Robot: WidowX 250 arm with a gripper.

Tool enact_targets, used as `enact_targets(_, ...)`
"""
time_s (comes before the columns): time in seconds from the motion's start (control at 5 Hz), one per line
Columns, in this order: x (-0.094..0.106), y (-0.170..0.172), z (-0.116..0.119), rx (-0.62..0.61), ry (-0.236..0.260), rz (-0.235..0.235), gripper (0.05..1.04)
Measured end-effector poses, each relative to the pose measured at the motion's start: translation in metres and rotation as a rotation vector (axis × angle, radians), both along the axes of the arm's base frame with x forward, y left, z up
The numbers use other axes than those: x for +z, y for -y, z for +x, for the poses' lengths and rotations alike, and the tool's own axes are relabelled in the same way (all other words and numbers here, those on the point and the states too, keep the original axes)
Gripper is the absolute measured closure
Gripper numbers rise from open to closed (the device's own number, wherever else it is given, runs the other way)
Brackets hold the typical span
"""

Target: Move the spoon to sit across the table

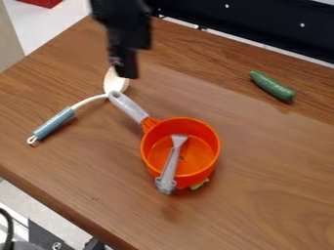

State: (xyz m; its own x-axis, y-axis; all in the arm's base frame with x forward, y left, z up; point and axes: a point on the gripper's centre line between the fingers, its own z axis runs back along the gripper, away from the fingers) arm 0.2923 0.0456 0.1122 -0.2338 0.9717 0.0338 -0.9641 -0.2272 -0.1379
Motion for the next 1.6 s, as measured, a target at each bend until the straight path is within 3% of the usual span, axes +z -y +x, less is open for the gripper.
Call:
enact_targets(0.4,-0.015,0.071,0.043,-0.219,-0.045,-0.056,0.083)
enact_targets(0.6,-0.014,0.107,0.061,-0.313,-0.025,-0.082,0.083)
enact_targets(0.8,-0.015,0.131,0.074,-0.504,-0.008,-0.070,0.083)
enact_targets(1.6,-0.015,0.132,0.073,-0.513,-0.008,-0.069,0.083)
